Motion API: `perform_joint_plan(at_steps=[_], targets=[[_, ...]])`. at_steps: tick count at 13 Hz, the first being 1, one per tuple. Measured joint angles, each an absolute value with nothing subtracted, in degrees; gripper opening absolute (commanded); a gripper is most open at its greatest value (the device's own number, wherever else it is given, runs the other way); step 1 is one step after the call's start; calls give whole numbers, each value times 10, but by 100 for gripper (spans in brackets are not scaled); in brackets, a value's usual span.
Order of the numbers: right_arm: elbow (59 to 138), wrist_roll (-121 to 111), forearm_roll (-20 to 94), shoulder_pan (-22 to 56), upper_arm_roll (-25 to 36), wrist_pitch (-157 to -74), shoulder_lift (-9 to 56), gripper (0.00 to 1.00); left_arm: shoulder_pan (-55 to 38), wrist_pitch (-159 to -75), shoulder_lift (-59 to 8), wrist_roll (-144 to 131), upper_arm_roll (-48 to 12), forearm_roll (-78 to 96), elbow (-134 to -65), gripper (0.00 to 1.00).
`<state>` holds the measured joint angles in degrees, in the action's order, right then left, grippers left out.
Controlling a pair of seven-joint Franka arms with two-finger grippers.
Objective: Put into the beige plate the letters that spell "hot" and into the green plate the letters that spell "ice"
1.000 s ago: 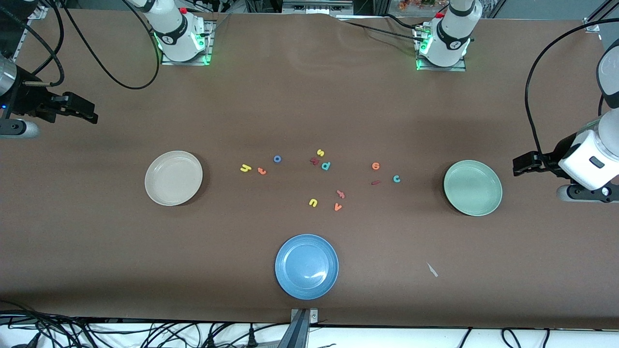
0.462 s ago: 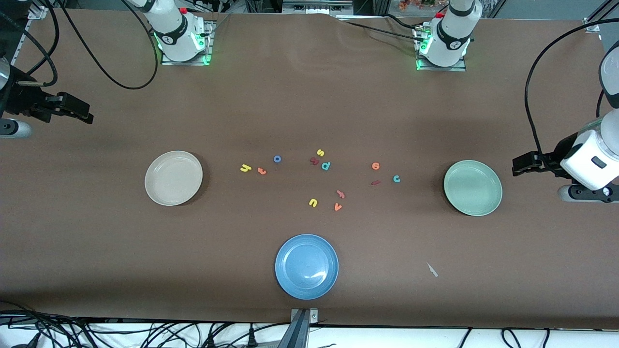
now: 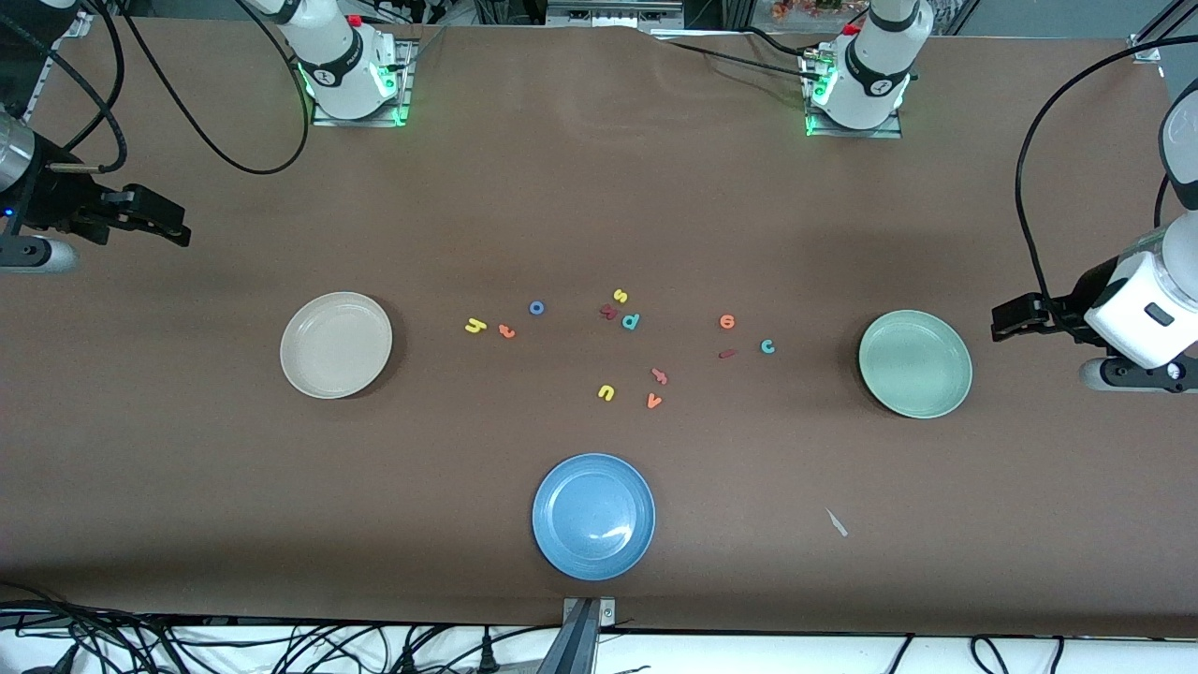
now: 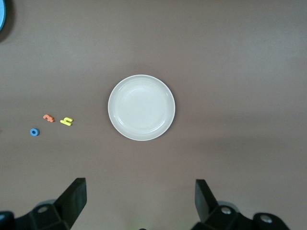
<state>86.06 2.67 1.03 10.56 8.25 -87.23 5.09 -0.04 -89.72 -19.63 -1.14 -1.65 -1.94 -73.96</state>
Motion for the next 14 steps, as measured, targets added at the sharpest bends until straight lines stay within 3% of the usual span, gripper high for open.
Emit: perform_joint_plan(at_steps=[14], targets=[[861,31,10,109,82,-910,50,100,-3,-897,-198,-12,-17,-19,-723,100]])
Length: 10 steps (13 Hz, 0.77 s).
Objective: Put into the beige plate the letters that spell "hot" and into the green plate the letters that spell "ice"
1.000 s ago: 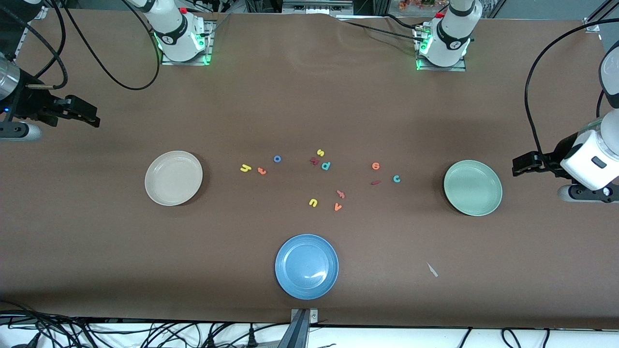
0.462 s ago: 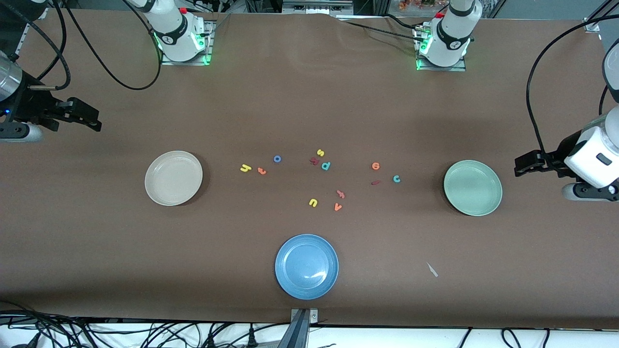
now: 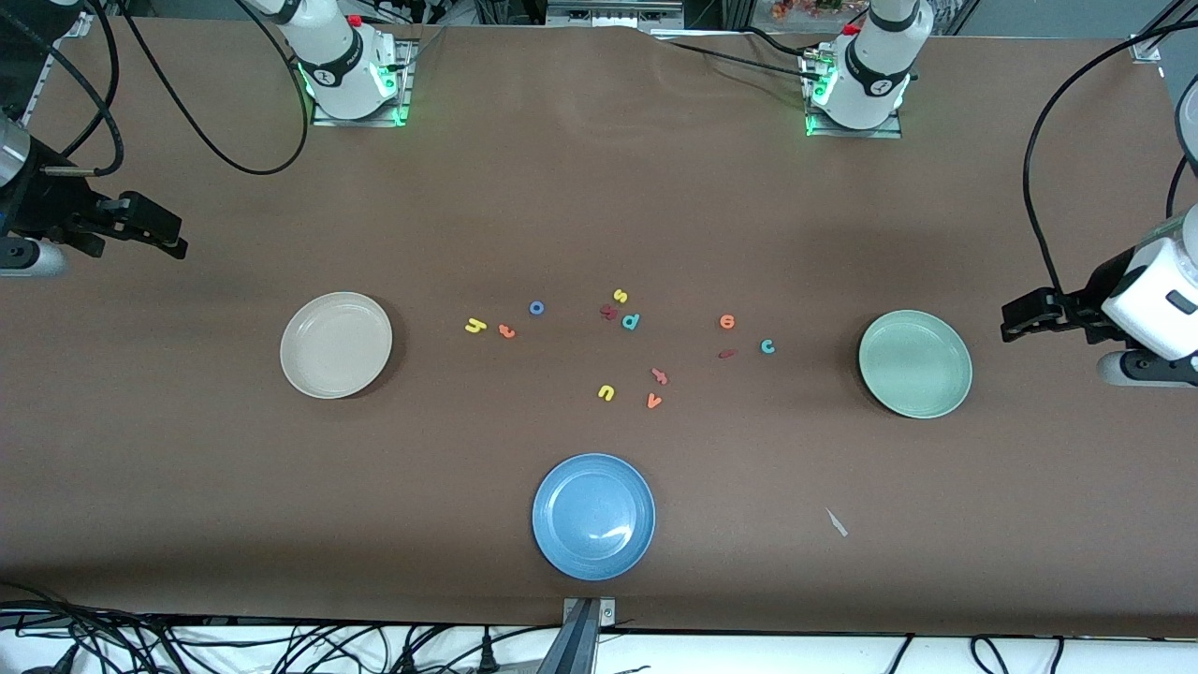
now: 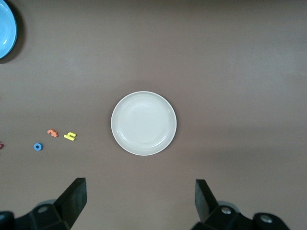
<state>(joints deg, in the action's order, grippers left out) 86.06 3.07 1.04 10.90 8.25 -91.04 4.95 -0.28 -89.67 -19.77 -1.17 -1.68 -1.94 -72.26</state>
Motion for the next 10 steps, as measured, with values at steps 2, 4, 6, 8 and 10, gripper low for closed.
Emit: perform_joint_plan(at_steps=[2,4,6,8,10], targets=[[861,31,11,111,71,-911,49,100,-2,-897,-208,-12,-17,-19,-724,100],[861,31,10,113,57,-911,49,100,-1,-897,-212,-12,-16,-19,-724,100],[861,31,10,113,59,-912,49,100,0,-897,-212,-12,-16,-19,-724,100],[861,31,10,112,59,-912,49,100,0,-897,-212,-12,-16,-19,-724,100],[861,31,10,113,57,-912,49,100,0,-896,-212,-12,-16,-19,-724,100]])
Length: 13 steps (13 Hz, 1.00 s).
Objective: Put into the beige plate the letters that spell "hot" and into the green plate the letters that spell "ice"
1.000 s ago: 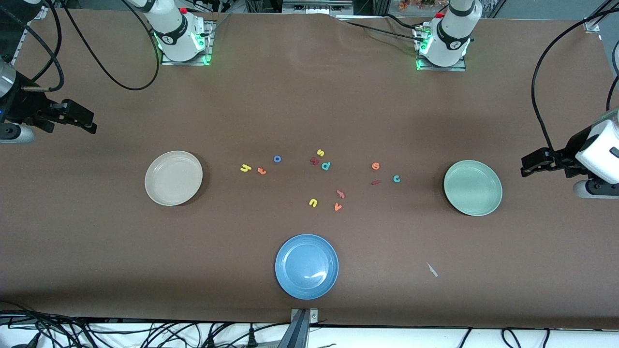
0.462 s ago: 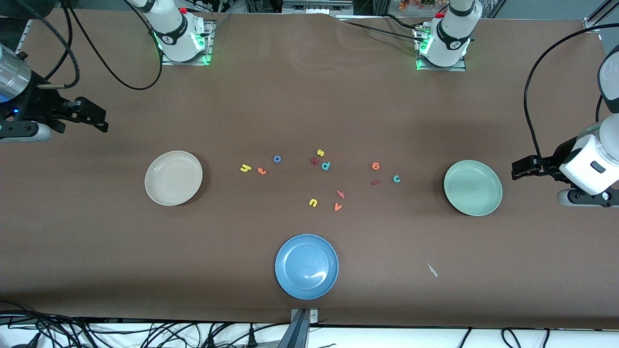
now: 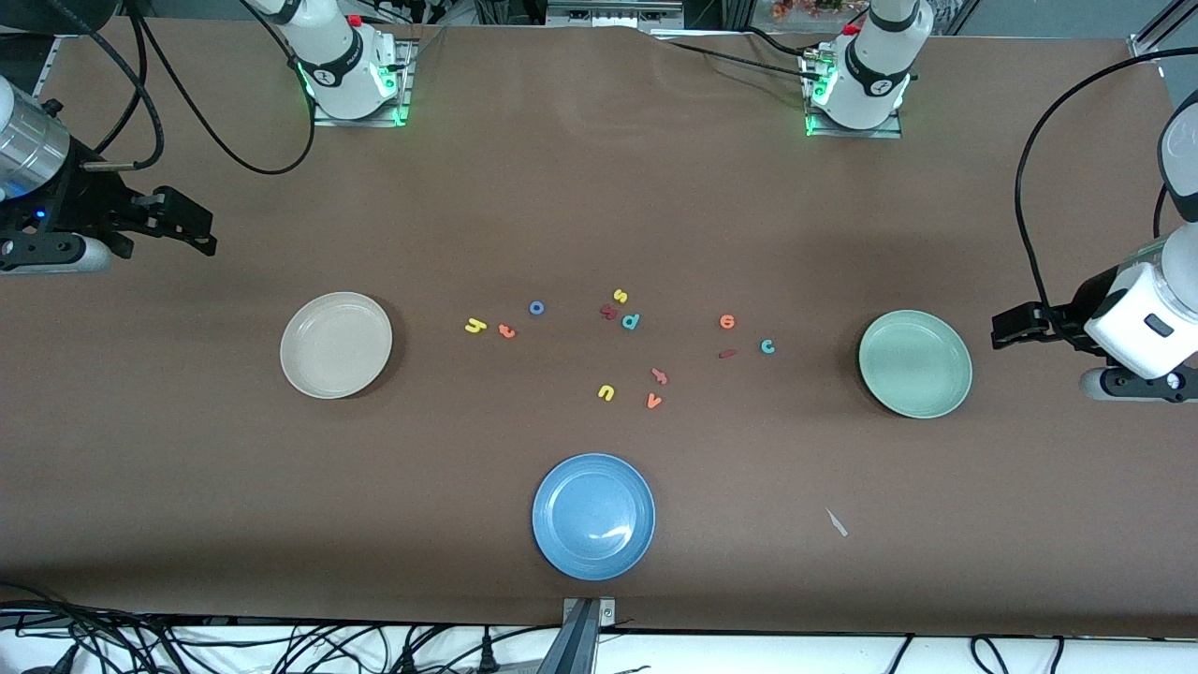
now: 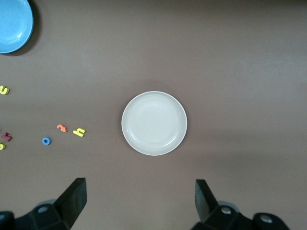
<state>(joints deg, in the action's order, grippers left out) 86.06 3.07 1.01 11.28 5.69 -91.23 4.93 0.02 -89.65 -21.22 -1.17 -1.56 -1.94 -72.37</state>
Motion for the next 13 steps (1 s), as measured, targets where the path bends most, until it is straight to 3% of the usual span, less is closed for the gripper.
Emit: perform_joint_plan(at_steps=[13], targets=[[861,31,5,112,60,-912,49,100,3,-895,-214,-12,-15,-19,-732,100]])
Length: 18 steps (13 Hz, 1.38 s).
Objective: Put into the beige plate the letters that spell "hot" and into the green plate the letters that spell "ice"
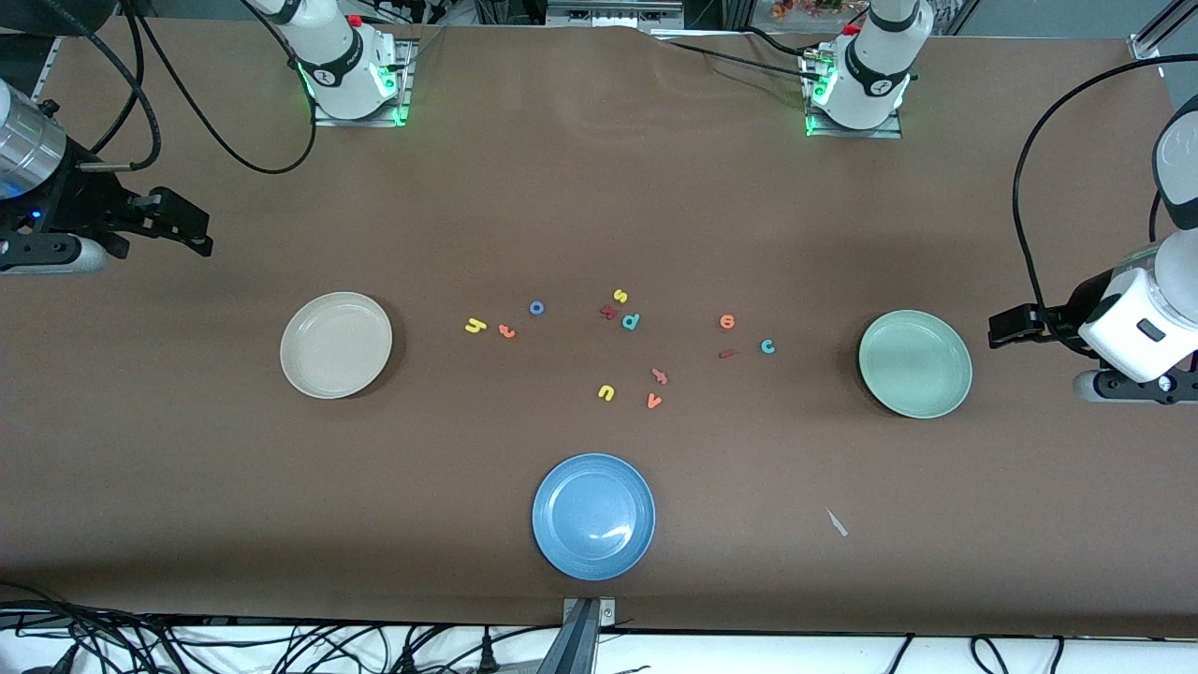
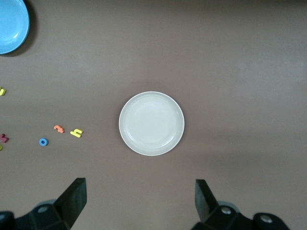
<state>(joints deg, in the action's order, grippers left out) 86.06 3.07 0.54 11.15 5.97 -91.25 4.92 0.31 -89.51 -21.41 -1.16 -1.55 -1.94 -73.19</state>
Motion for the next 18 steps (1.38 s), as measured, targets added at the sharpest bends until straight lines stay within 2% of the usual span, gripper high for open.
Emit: perform_joint_plan(at_steps=[18], targets=[[861,31,2,112,57,-912,48,100,-7,-895,-230,-12,-19,-19,-735,100]])
